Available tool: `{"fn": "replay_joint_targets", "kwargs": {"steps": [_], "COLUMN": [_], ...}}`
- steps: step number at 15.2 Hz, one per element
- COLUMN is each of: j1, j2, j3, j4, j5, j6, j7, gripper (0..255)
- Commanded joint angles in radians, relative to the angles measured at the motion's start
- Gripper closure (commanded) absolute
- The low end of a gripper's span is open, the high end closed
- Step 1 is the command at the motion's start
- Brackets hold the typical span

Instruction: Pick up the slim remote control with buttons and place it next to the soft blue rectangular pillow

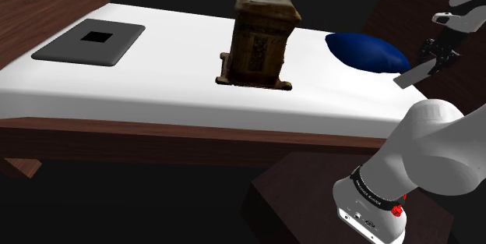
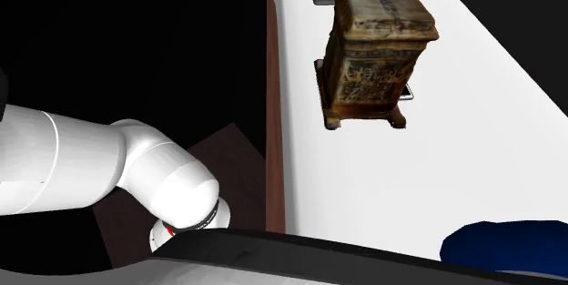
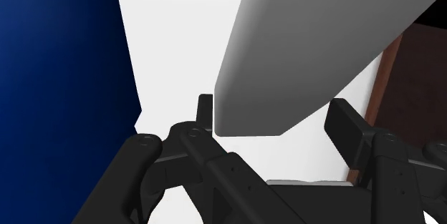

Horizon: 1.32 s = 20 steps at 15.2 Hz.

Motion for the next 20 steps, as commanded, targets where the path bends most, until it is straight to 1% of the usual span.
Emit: {"fn": "replay_joint_targets", "kwargs": {"steps": [1, 9, 20], "j1": [0.013, 0.079, 0.204], "j2": [0.000, -0.006, -0.036], "j3": [-0.023, -0.123, -0.291], "j4": [-0.016, -0.078, -0.137], "j5": [-0.007, -0.042, -0.119], "j6": [0.024, 0.119, 0.237], "j7": [0.004, 0.026, 0.073], "gripper": [255, 255, 255]}}
